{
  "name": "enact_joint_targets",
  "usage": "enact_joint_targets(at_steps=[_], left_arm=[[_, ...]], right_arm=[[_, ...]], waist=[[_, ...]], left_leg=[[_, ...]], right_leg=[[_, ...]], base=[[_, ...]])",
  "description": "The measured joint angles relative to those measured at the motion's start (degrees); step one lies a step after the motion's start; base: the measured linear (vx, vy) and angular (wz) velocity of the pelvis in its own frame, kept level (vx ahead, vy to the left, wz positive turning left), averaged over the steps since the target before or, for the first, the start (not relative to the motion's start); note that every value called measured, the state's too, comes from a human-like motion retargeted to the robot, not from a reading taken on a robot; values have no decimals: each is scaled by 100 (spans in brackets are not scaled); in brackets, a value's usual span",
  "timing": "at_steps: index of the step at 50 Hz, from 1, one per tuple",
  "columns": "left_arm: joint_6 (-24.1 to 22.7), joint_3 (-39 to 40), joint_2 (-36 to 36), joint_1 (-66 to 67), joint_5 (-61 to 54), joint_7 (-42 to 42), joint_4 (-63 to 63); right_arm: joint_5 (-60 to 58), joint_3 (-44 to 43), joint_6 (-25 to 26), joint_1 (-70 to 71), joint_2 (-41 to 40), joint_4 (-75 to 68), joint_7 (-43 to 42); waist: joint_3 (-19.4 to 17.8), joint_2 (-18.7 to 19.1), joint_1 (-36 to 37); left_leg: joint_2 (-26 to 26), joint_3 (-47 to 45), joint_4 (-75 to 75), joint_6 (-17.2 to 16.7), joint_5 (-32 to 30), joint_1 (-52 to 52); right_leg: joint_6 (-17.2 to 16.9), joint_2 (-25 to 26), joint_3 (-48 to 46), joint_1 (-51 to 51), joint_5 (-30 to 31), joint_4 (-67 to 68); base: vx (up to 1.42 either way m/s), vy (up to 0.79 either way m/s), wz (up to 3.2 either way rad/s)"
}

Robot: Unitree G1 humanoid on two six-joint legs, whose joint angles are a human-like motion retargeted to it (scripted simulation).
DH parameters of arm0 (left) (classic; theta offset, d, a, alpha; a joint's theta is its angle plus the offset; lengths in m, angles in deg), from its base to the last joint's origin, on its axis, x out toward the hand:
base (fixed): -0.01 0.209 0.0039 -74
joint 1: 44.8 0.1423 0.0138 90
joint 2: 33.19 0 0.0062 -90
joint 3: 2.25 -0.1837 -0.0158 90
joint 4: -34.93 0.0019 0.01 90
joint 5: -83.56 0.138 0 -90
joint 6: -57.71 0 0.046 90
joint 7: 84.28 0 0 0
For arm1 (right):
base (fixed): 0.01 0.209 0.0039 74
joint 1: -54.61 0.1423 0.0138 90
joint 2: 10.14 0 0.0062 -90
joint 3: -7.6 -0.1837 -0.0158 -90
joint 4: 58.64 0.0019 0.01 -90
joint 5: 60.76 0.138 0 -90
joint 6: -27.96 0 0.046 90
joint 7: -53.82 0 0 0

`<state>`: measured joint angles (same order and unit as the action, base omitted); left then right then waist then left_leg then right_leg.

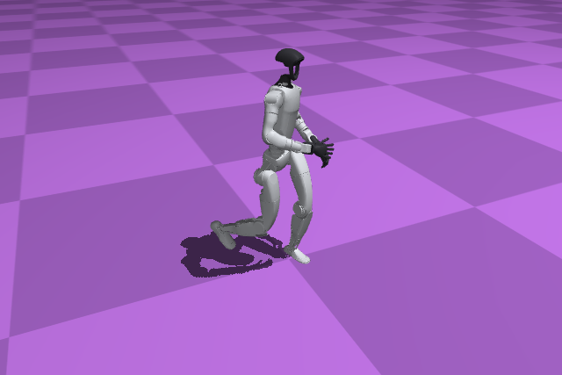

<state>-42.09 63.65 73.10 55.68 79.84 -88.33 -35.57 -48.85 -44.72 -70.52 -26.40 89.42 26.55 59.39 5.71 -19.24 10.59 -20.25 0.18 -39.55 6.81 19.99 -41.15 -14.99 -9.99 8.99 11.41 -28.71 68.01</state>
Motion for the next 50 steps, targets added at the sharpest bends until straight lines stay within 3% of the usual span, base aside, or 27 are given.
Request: enact_joint_targets(at_steps=[4, 7, 11, 15, 18, 20, 22, 26, 33, 35, 41, 45, 50], left_arm=[[-30, 375, 114, 562, -684, -464, -1054], [-53, 441, 175, 816, -1036, -695, -1630], [84, 338, 312, 919, -1513, -943, -2120], [329, 73, 438, 773, -1871, -1174, -2186], [528, -107, 500, 513, -1912, -1362, -2064], [623, -214, 488, 340, -1853, -1497, -1949], [643, -299, 442, 142, -1789, -1692, -1797], [682, -311, 398, 235, -1768, -1940, -1740], [681, -115, 454, 512, -1751, -1934, -1852], [631, 3, 497, 571, -1717, -1837, -1878], [493, 205, 497, 749, -1586, -1517, -1830], [451, 258, 481, 829, -1571, -1283, -1775], [466, 135, 407, 699, -1661, -1062, -1722]], right_arm=[[333, -27, -78, 317, 541, 1011, 358], [527, -23, -112, 473, 782, 1502, 497], [822, -24, -2, 584, 985, 1821, 595], [981, -20, 147, 558, 1046, 1769, 586], [853, 18, 254, 519, 1076, 1545, 531], [729, 62, 314, 445, 1080, 1331, 548], [631, 28, 348, 297, 1050, 1082, 681], [472, -77, 473, -277, 940, 819, 944], [542, -297, 644, -763, 921, 790, 1224], [614, -339, 674, -720, 925, 872, 1258], [820, -334, 663, -472, 885, 1038, 1268], [1052, -342, 638, -344, 897, 1132, 1242], [1476, -391, 597, -496, 931, 1232, 1137]], waist=[[173, 194, 12], [242, 322, -85], [270, 508, -278], [129, 824, -381], [-6, 1268, -281], [-64, 1529, -209], [-112, 1823, -70], [96, 2046, 44], [478, 2121, 227], [553, 1988, 211], [696, 1942, 229], [664, 1797, 89], [313, 1476, -379]], left_leg=[[332, 98, 2412, -543, -1256, 599], [498, -30, 3117, -684, -1435, 788], [714, -273, 2429, -435, -842, 779], [1126, -582, -441, 11, 658, 442], [1749, -677, -2306, 176, 1516, 426], [2080, -680, -2998, 196, 1821, 548], [2406, -617, -3253, 114, 1910, 787], [2626, -626, -2877, -24, 1812, 1136], [2725, -768, -1457, -138, 1831, 1368], [2574, -896, -875, -113, 1767, 1490], [2523, -1006, -344, -112, 1884, 1660], [2306, -1057, -109, -45, 1917, 1921], [1835, -1246, -400, 191, 2443, 2298]], right_leg=[[206, -169, -191, 92, 141, -1341], [287, -281, -363, 388, 169, -1721], [390, -309, -536, 834, 158, -1812], [689, -150, -752, 1138, -345, -1511], [1064, 289, -990, 1260, -1004, -1379], [1254, 571, -1107, 1287, -1254, -1468], [1360, 951, -1185, 1114, -1073, -1966], [1375, 1302, -1246, 817, -408, -3184], [1216, 1517, -1307, 456, 487, -4822], [1148, 1385, -1306, 311, 722, -5340], [1094, 1331, -1299, 443, 659, -5215], [1072, 1119, -1281, 700, 232, -4336], [1122, 310, -1478, 1643, -913, -1120]], base=[[-48, -6, -8], [-56, -8, 20], [-58, -10, 21], [-56, -10, -12], [-49, -9, -56], [-39, -8, -62], [-29, -5, -66], [-16, 0, -39], [-3, 6, -20], [3, 9, 0], [5, 10, -10], [10, 10, 3], [18, 8, 33]])
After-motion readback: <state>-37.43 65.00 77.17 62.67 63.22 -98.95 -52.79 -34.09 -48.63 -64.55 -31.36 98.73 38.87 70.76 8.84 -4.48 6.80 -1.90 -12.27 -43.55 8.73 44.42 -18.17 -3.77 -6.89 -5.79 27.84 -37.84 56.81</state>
